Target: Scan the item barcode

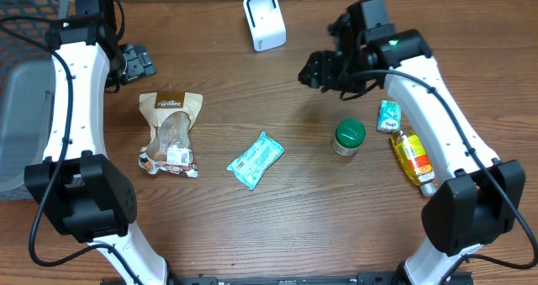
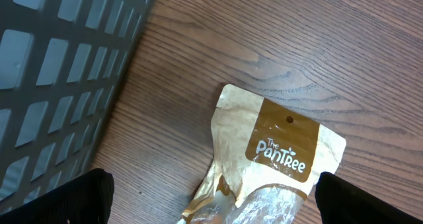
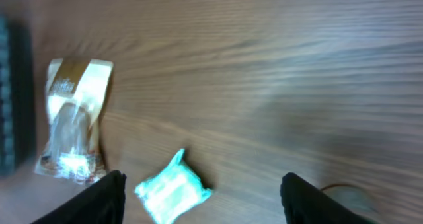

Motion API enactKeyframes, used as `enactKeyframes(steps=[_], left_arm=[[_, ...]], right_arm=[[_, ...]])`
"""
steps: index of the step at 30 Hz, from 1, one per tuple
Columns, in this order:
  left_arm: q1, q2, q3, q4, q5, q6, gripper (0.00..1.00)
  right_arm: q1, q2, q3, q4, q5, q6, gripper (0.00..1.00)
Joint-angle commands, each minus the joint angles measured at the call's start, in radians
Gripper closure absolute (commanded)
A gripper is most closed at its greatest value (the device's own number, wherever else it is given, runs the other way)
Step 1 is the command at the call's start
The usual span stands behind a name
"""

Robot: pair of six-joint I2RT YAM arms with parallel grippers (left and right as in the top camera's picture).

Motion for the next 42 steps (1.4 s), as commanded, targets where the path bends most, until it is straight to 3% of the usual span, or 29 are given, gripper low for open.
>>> enactKeyframes(steps=[1, 2, 5, 14, 16, 18, 29, 33, 42], left_arm=[[-0.007, -0.017, 0.006, -0.003, -0.003, -0.004, 0.0], [-0.007, -0.017, 0.006, -0.003, -0.003, -0.004, 0.0], [-0.007, -0.017, 0.006, -0.003, -0.003, -0.004, 0.01], [-0.007, -0.017, 0.006, -0.003, -0.003, -0.004, 0.0], [-0.007, -0.017, 0.006, -0.003, -0.003, -0.004, 0.0], [-0.007, -0.017, 0.006, -0.003, -0.003, -0.004, 0.0], [-0.007, -0.017, 0.006, -0.003, -0.003, -0.004, 0.0], [-0.006, -0.017, 0.006, -0.003, -0.003, -0.004, 0.01], [-0.007, -0.017, 0.006, -0.003, -0.003, -0.004, 0.0]], right_arm=[[0.084, -0.014, -0.032, -0.011, -0.053, 0.0, 0.58], [0.114, -0.014, -0.052, -0.006, -0.051, 0.0, 0.71], [0.179, -0.014, -0.101, 0.017, -0.05, 0.002, 0.89], [0.367, -0.014, -0.356, 0.271, 0.039, 0.226, 0.96], [0.407, -0.012, -0.438, 0.324, 0.152, 0.389, 0.96], [0.426, -0.012, -0.487, 0.359, 0.213, 0.463, 0.96], [0.435, -0.011, -0.629, 0.517, 0.241, 0.627, 0.96], [0.435, -0.011, -0.631, 0.527, 0.233, 0.636, 0.96], [0.447, -0.03, -0.455, 0.525, 0.198, 0.525, 0.96]])
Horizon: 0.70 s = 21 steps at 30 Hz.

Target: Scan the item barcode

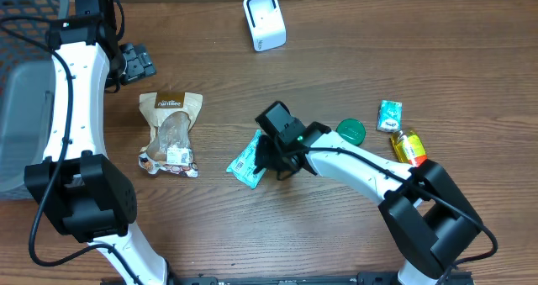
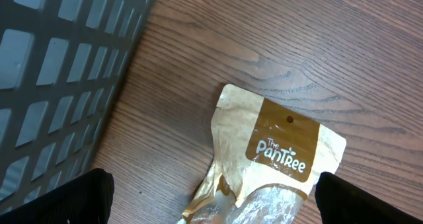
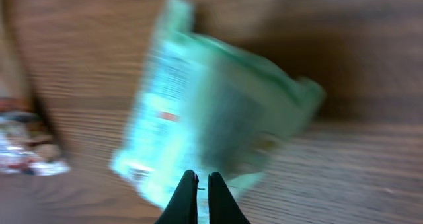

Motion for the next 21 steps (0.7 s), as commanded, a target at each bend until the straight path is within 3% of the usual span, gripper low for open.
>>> enactKeyframes(steps=[1, 7, 14, 21], left_arm=[[-0.007, -0.017, 0.006, -0.003, -0.003, -0.003, 0.0], [-0.007, -0.017, 0.006, -0.003, -0.003, -0.003, 0.0], [-0.007, -0.017, 0.006, -0.002, -0.003, -0.003, 0.0], [-0.007, -0.017, 0.006, -0.002, -0.003, -0.003, 0.0]], right_arm=[[0.007, -0.027, 0.068, 0.042, 0.006, -0.038, 0.96], [0.013, 0.008, 0.061, 0.035, 0.018, -0.035, 0.96], [0.044, 0.109, 0.01, 0.025, 0.017, 0.078, 0.96], [0.043, 0.214, 0.01, 0.159, 0.034, 0.084, 0.96]])
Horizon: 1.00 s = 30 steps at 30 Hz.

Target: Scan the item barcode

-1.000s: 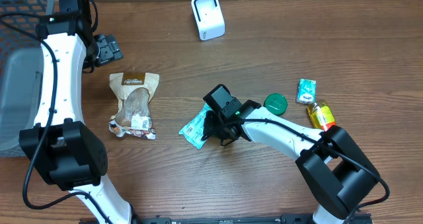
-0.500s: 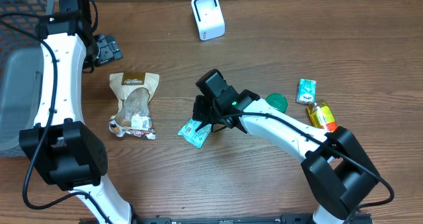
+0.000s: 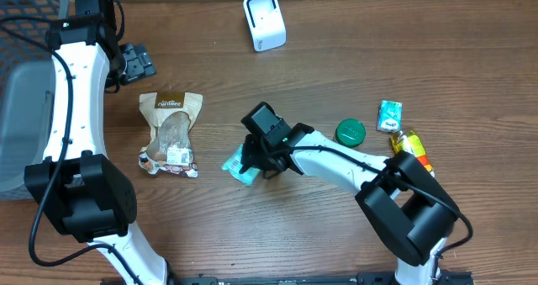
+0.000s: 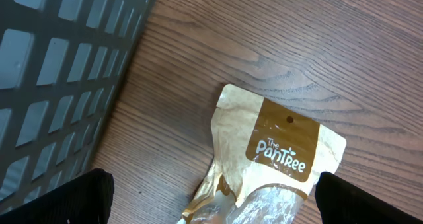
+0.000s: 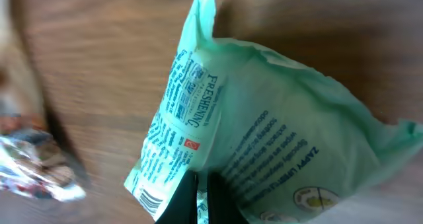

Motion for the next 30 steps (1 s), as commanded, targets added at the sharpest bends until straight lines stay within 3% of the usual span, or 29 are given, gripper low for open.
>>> enactKeyframes(steps=[1, 6, 11, 18, 30], left_arm=[[-0.007, -0.017, 0.006, -0.003, -0.003, -0.004, 0.0], [-0.007, -0.017, 0.006, -0.002, -0.003, -0.004, 0.0], [-0.006, -0.017, 0.006, -0.002, -0.003, -0.004, 0.0], [-0.007, -0.017, 0.006, -0.003, -0.003, -0.004, 0.0], [-0.007, -0.017, 0.006, -0.003, -0.003, -0.004, 0.0]], right_arm=[[-0.004, 0.101, -0.018, 0.056, 0.041, 0.016, 0.96], [-0.054, 0.103, -0.016, 0.094, 0.037, -0.099, 0.96], [-0.097, 0.058, 0.072, 0.089, -0.14, -0.218, 0.94], [-0.082, 0.019, 0.122, 0.054, -0.165, -0.217, 0.95], [-0.023, 0.195, 0.122, 0.044, -0.161, -0.209, 0.96]])
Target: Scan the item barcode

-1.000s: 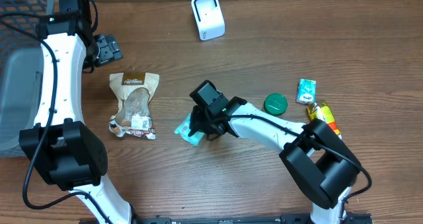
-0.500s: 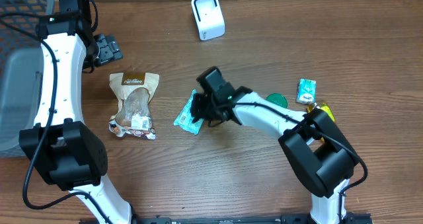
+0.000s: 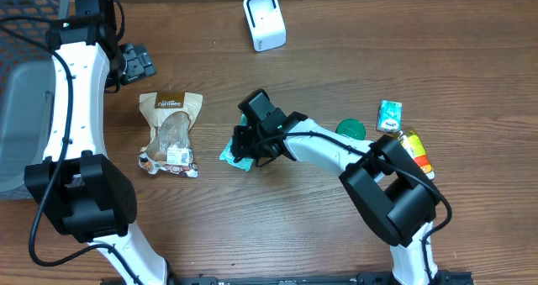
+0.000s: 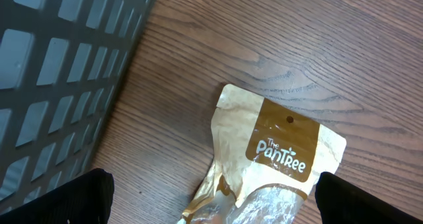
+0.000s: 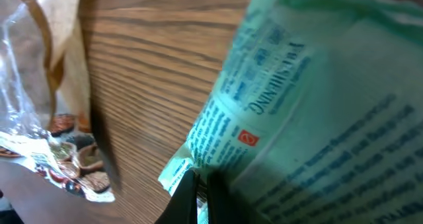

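The teal snack packet [image 3: 229, 154] sits mid-table, its printed back filling the right wrist view [image 5: 317, 98]. My right gripper [image 3: 250, 142] is shut on the packet's edge, with the thin fingertips [image 5: 190, 196] pinched together on the film. The white barcode scanner [image 3: 264, 20] stands at the back centre. My left gripper [image 3: 134, 62] hangs open at the back left, above the top of a brown PanTree pouch [image 4: 281, 159], with nothing between its fingers [image 4: 73, 196].
The brown pouch [image 3: 171, 134] lies left of the teal packet. A dark mesh basket [image 4: 59, 59] stands at the far left. A green-lidded jar [image 3: 351, 131], a small teal packet [image 3: 387, 115] and a yellow bottle [image 3: 412, 155] lie to the right.
My right gripper and the teal packet have moved a little toward the back and left. The packet now shows closer and more turned in the right wrist view. The left arm has not moved.
My right gripper was open, high at the back right, with the teal packet flat mid-table. Then it was down at the packet with its fingers together. Then it was shut on the packet, which had shifted left, and now further left and back.
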Motion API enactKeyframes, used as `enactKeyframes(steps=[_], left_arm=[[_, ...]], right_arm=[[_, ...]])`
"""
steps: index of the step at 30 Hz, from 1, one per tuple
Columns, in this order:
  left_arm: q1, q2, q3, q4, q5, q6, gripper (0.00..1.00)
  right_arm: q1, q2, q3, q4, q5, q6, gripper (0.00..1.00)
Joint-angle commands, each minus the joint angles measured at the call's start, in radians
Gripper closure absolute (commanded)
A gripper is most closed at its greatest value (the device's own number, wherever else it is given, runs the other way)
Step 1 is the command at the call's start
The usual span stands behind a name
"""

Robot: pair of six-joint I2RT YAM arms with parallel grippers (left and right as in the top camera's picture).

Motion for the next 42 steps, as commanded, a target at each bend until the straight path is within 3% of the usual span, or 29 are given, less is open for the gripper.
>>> enactKeyframes(steps=[1, 11, 30, 37, 42], left_arm=[[-0.007, -0.017, 0.006, -0.003, -0.002, -0.004, 0.01], [-0.007, -0.017, 0.006, -0.003, -0.003, -0.004, 0.0], [-0.006, -0.017, 0.006, -0.003, -0.002, -0.004, 0.0], [-0.007, -0.017, 0.006, -0.003, -0.003, -0.004, 0.0], [-0.007, -0.017, 0.006, -0.003, -0.003, -0.004, 0.0]], right_arm=[[0.015, 0.07, -0.002, -0.018, 0.01, -0.008, 0.96], [-0.013, -0.091, 0.074, -0.01, -0.018, -0.039, 0.96], [0.049, 0.081, 0.05, -0.013, 0.003, -0.045, 0.96], [-0.003, 0.012, 0.144, -0.007, -0.15, -0.072, 0.93], [-0.045, -0.043, 0.165, -0.046, -0.134, -0.072, 0.93]])
